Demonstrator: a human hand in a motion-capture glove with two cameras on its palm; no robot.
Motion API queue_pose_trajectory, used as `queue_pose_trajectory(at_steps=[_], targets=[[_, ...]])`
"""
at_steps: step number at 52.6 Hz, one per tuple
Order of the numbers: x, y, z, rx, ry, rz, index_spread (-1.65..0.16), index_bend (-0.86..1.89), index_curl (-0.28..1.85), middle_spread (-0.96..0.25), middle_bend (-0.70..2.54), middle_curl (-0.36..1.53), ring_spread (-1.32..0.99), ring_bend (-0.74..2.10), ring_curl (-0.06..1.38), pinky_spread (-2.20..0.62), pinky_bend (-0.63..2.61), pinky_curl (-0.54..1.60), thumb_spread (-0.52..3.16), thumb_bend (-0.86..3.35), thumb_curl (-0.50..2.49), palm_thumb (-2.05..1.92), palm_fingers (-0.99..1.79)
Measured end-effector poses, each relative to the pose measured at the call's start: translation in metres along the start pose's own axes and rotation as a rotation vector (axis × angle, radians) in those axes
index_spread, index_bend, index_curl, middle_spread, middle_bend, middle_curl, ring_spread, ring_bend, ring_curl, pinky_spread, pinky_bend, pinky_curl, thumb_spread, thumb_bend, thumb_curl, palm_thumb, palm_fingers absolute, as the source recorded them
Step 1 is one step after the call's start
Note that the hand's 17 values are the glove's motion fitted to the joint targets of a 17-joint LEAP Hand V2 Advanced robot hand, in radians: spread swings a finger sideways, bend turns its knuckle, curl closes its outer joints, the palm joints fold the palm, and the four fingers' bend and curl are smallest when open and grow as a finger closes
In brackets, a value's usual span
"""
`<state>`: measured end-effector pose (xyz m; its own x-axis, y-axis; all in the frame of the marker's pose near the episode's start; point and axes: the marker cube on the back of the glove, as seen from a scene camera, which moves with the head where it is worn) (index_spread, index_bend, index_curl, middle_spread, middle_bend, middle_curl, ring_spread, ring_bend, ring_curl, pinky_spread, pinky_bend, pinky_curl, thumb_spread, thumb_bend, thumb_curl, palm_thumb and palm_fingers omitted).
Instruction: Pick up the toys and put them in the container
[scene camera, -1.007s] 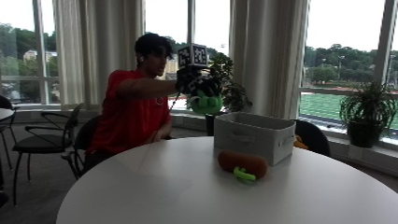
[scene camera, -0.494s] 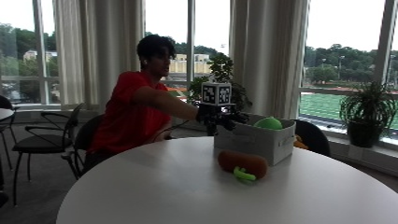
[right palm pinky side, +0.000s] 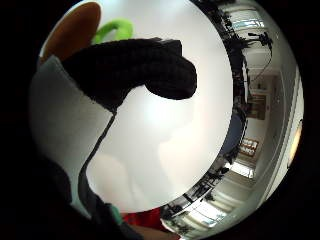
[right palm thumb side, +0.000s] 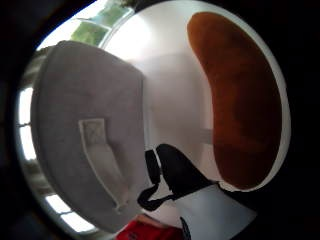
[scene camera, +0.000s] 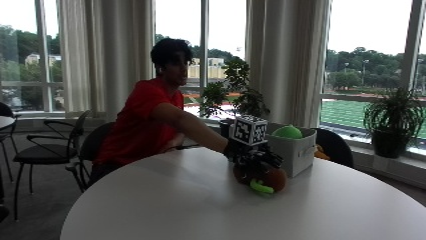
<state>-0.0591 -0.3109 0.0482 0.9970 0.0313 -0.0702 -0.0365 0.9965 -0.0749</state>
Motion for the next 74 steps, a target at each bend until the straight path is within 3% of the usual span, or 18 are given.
queue_pose_trajectory(at_steps=[19, 27, 31, 32, 34, 35, 41, 50, 59, 74], targets=[[-0.001, -0.03, 0.021, -0.087, 0.041, 0.02, -0.36, 0.08, 0.12, -0.02, 0.08, 0.21, 0.06, 0.25, 0.31, 0.1, 1.49, 0.37, 1.03, -0.03, 0.33, 0.0, -0.23], [0.002, -0.032, 0.02, -0.11, 0.058, 0.018, -0.37, 0.08, 0.1, 0.0, 0.07, 0.17, 0.08, 0.51, 0.37, 0.04, 1.52, 0.38, 1.08, 0.0, 0.35, 0.07, -0.16], [0.002, -0.031, 0.02, -0.124, 0.034, 0.028, -0.39, 0.08, 0.09, 0.01, 0.04, 0.14, -0.02, 0.91, 0.47, -0.03, 1.48, 0.36, 1.14, 0.05, 0.37, 0.19, 0.0], [0.002, -0.03, 0.02, -0.127, 0.028, 0.032, -0.39, 0.09, 0.1, 0.01, 0.07, 0.14, 0.01, 0.86, 0.45, -0.01, 1.5, 0.37, 1.13, 0.03, 0.37, 0.16, -0.08], [0.002, -0.029, 0.02, -0.131, 0.017, 0.04, -0.4, 0.05, 0.08, 0.0, 0.04, 0.12, -0.1, 1.07, 0.52, -0.16, 1.59, 0.39, 1.19, 0.09, 0.39, 0.27, 0.11], [0.002, -0.028, 0.019, -0.13, 0.012, 0.045, -0.4, 0.06, 0.08, 0.01, 0.05, 0.12, -0.11, 1.09, 0.5, -0.16, 1.56, 0.36, 1.19, 0.08, 0.39, 0.27, 0.06], [0.003, -0.023, 0.017, -0.056, -0.005, 0.074, -0.42, 0.22, 0.13, -0.04, 0.1, 0.1, -0.25, 1.15, 0.51, -0.32, 1.61, 0.37, 1.27, 0.18, 0.44, 0.44, 0.28], [0.009, -0.002, 0.015, 0.022, -0.077, 0.081, -0.45, 0.4, 0.22, -0.2, 0.3, 0.18, -0.4, 1.06, 0.47, -0.41, 1.33, 0.31, 1.07, 0.24, 0.58, 0.66, 0.67], [0.017, 0.028, -0.002, 0.017, -0.136, 0.098, -0.46, 0.45, 0.29, -0.34, 0.34, 0.23, -0.46, 1.0, 0.46, -0.44, 1.19, 0.3, 0.88, 0.22, 0.68, 0.72, 0.8], [0.011, 0.08, -0.127, 0.18, -0.052, 0.085, -0.48, 0.47, 0.38, -0.45, 0.32, 0.28, -0.48, 0.95, 0.45, -0.46, 1.06, 0.33, 0.65, 0.2, 0.82, 0.74, 0.89]])
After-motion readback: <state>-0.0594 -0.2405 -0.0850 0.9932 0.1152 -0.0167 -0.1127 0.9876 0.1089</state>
